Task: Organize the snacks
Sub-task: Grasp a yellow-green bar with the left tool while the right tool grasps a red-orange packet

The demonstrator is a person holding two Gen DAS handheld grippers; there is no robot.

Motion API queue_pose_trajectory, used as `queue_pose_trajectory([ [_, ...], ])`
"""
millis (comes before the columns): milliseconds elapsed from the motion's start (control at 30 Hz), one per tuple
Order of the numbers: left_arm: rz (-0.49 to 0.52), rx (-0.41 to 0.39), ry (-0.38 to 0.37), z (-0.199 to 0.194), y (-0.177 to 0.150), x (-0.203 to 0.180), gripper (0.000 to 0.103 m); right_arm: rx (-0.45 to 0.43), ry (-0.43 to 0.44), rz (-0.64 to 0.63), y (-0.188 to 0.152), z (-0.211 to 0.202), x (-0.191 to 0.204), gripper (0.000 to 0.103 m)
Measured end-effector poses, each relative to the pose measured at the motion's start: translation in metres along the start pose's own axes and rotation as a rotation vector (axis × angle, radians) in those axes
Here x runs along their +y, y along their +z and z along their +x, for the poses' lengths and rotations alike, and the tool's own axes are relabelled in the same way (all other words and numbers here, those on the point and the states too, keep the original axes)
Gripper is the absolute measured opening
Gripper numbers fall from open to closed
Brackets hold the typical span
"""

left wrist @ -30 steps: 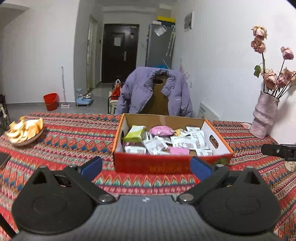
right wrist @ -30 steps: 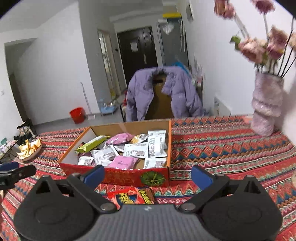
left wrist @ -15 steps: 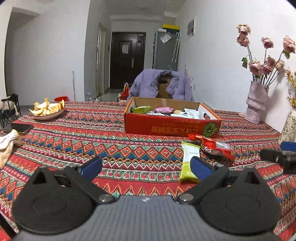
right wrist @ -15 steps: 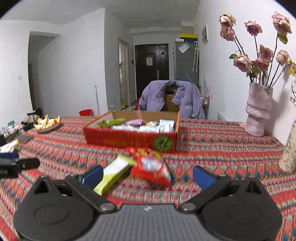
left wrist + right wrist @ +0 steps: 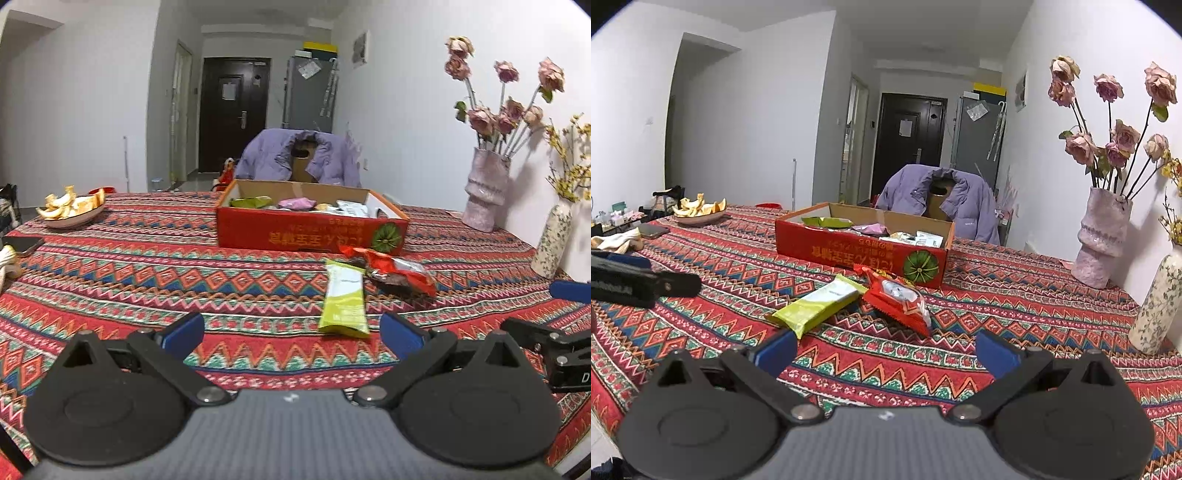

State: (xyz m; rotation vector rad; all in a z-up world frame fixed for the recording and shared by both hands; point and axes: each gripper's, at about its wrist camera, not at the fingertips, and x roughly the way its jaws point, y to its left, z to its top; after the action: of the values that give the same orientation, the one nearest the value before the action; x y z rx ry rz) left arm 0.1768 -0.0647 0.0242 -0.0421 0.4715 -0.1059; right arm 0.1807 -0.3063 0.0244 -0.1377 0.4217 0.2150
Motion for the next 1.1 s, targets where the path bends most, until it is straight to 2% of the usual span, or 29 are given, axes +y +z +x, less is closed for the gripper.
queue_pose_trajectory([
  [200, 0.065, 0.01, -0.022, 0.02, 0.003, -0.019, 0.103, 0.01, -0.006, 0.034, 0.004, 0.013, -0.014, 0.103],
  [400, 0.11, 0.054, -0.048, 0.066, 0.011, -0.034, 0.102, 0.031, -0.011, 0.065, 0.012, 0.033, -0.03, 0.103],
  [600, 0.105, 0.094, -0.078, 0.116, 0.023, -0.043, 0.087, 0.053, -0.016, 0.101, 0.023, 0.058, -0.047, 0.103],
  [800, 0.11, 0.17, -0.086, 0.163, 0.023, -0.048, 0.072, 0.076, 0.009, 0.135, 0.031, 0.088, -0.058, 0.103],
  [900, 0.119, 0.202, -0.076, 0.18, 0.02, -0.05, 0.06, 0.088, 0.027, 0.163, 0.034, 0.106, -0.063, 0.103],
  [1033, 0.098, 0.236, -0.081, 0.195, 0.016, -0.046, 0.059, 0.113, 0.084, 0.212, 0.039, 0.135, -0.068, 0.103],
  [1100, 0.115, 0.22, -0.075, 0.198, 0.015, -0.047, 0.056, 0.14, 0.125, 0.236, 0.04, 0.156, -0.069, 0.101],
])
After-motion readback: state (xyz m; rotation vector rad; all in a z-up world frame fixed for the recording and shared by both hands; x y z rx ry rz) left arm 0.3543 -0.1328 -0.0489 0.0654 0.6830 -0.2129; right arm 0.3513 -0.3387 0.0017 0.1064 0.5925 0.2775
